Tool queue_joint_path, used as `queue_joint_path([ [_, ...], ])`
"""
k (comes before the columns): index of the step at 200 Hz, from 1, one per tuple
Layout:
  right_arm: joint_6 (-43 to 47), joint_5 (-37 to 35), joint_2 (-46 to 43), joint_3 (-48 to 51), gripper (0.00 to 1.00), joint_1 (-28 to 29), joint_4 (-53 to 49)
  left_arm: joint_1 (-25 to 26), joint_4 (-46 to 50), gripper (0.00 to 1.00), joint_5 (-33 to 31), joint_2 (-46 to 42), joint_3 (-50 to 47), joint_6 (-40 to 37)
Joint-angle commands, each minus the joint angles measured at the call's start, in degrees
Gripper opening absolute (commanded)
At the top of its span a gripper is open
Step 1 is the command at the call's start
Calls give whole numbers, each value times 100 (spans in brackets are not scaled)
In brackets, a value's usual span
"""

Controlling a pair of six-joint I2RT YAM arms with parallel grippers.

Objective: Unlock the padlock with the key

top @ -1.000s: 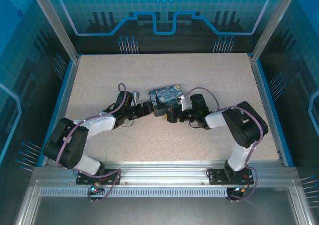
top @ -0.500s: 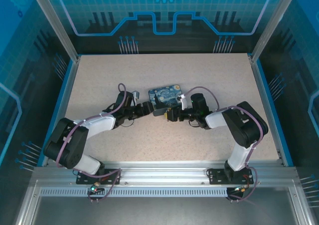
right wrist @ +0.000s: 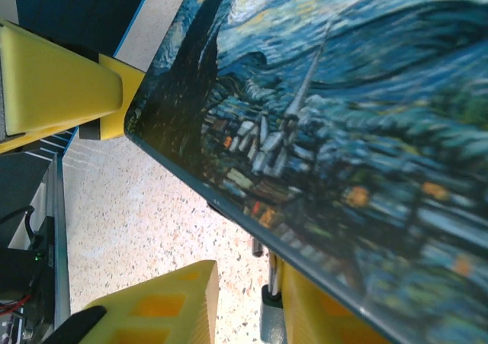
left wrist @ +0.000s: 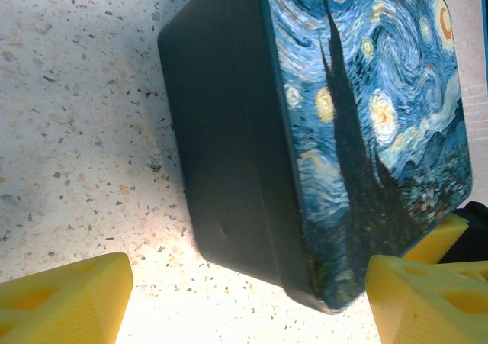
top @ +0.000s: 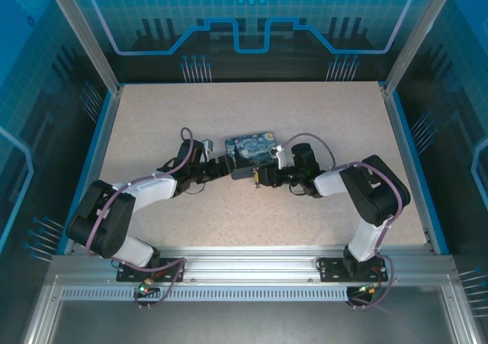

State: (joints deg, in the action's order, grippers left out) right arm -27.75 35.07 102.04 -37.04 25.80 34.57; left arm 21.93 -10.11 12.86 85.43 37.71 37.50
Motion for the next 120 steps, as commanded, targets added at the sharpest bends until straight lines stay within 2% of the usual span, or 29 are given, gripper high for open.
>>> queue_joint_path([
  [1,104,57,94,-111,21,-80,-57,52,171,82,-116,-88,39,-22],
  [24,68,-48,102,-80,11,-84,-73,65,210,81,-152,-82,43,-38],
  [54,-20,-84,158,-84,10,-91,-41,71,220,81,-160,-81,34,-49],
  [90,114,-250,125,-65,28,-108,-142,76,246,81,-183,-83,51,-72],
  [120,138,-223,120,-49,38,-156,-70,81,298,81,-220,-46,76,-119],
])
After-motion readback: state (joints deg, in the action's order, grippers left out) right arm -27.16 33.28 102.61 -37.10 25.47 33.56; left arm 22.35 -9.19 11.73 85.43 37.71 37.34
